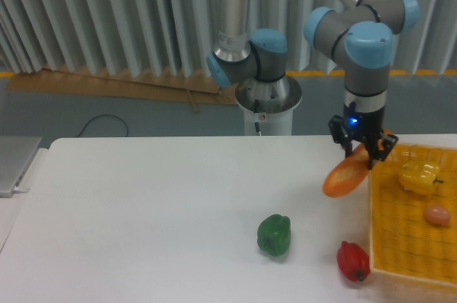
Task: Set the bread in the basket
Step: 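Carry the lifted loaf over the orange mesh basket, then lower the loaf into the basket and open the gripper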
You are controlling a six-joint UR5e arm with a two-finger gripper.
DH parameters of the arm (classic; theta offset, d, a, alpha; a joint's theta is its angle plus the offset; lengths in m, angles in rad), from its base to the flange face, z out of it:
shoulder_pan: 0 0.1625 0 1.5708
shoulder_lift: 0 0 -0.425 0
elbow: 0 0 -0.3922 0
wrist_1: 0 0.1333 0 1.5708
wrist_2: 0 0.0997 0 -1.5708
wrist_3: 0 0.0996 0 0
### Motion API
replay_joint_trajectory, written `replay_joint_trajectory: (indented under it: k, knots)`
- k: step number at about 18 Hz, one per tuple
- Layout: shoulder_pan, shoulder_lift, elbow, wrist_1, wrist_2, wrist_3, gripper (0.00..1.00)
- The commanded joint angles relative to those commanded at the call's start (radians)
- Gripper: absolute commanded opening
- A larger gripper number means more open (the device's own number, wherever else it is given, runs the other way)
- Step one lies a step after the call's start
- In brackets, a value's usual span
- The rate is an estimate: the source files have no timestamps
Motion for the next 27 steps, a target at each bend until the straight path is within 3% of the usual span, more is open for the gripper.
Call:
replay_joint_trajectory:
  k: [3,15,27]
  knots:
    - [-0.017,-0.051,0.017,0.012,0.057,-0.002,0.57]
    - [0.021,-0.104,0.083,0.045,0.057,0.028,0.57]
    - [0.063,-0.180,0.118,0.138,0.057,0.060,0.57]
